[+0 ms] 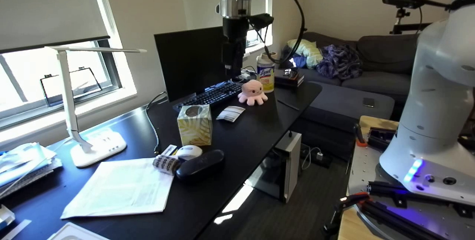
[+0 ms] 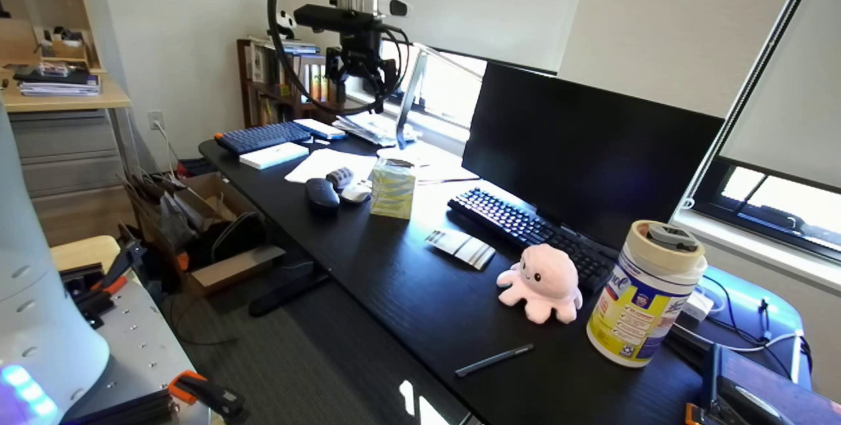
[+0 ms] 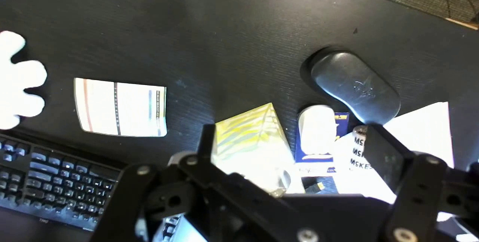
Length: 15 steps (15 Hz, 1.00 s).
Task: Move the octopus plush toy and the tissue box to the right side of the desk
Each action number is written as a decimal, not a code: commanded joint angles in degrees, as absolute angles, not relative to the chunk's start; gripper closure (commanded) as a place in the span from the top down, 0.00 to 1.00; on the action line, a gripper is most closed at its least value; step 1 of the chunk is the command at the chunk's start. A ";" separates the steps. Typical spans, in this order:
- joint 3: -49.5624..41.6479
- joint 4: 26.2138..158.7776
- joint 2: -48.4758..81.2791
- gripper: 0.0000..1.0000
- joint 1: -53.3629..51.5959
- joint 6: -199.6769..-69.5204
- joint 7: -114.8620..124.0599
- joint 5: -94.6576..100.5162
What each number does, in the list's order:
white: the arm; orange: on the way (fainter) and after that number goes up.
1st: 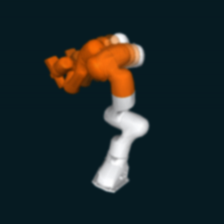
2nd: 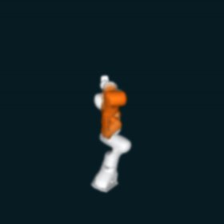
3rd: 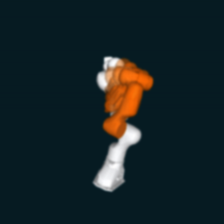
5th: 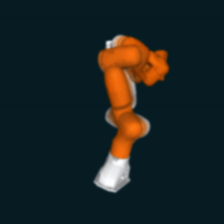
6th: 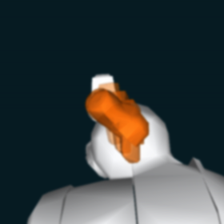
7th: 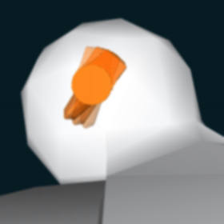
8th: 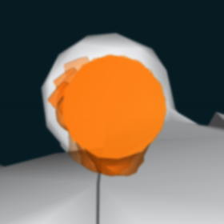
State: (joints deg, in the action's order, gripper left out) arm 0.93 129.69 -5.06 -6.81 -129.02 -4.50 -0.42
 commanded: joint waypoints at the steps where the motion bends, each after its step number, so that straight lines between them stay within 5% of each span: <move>1: 1.98 129.42 -4.52 1.00 -5.78 -128.86 -4.55 -0.52; 6: 2.14 128.85 -4.40 1.00 -5.89 -130.28 -4.80 0.05; 15: 2.05 108.58 16.26 1.00 -5.20 -132.94 -10.18 11.91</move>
State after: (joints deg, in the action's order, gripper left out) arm 1.56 116.15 8.10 -6.56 -130.35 -8.89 11.42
